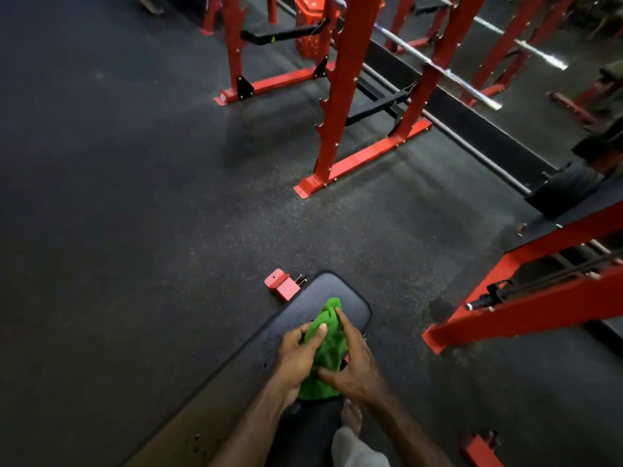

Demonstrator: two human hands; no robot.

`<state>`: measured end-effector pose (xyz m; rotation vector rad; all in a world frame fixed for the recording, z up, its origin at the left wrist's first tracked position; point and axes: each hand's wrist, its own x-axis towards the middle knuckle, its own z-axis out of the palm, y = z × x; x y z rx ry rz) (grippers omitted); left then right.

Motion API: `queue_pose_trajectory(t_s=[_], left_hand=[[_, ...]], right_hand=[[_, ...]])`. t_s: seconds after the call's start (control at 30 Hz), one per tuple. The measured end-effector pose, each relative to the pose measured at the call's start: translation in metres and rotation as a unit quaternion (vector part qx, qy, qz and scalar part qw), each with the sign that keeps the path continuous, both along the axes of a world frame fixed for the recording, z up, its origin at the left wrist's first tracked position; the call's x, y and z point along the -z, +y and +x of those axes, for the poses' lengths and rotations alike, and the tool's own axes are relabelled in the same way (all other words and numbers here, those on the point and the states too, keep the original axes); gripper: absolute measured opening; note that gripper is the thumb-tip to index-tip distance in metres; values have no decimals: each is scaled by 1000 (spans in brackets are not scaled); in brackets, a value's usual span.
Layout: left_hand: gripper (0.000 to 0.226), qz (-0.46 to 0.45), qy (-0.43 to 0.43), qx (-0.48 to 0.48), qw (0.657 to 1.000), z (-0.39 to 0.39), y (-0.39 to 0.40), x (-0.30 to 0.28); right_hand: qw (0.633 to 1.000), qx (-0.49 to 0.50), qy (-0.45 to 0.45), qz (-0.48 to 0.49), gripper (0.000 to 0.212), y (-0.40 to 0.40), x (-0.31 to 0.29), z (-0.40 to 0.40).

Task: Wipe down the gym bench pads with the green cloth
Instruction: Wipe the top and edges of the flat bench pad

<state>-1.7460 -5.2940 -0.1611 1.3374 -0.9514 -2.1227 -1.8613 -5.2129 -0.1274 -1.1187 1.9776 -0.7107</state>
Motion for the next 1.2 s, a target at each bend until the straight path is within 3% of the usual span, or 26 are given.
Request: queue_pose_trajectory(t_s=[0.13,0.27,0.37,0.5,0.6,0.77,0.87,0.93,1.2], left_hand=[[19,26,-38,-23,999,-37,-16,19],[22,-9,-99,-57,993,-75,-21,43],[9,-62,-124,-74,988,-112,-20,66],[34,-86,-165,-99,977,-148,-22,124],[46,-125,-265,-93,952,-165,-25,195],[43,-192,-389,-28,900,-162,-35,263],[48,-244,-498,27,832,-144,-28,291],[54,-246,-555,5,794,-130,-17,309],[68,-277,-610,10,742,-111,12,368]], right_hand=[[998,-22,-46,26,90,-24,26,-52],[994,-61,-59,64,78,-46,60,-110],[991,-97,-15,86,69,-62,87,-155],[987,-118,58,95,68,-85,136,-194],[984,-123,81,97,66,-95,195,-212],[980,-80,146,107,64,-98,267,-221],[967,-67,223,103,81,-92,309,-217],[961,-91,247,78,90,-84,337,-206],[915,-246,321,4,76,-66,387,-197]])
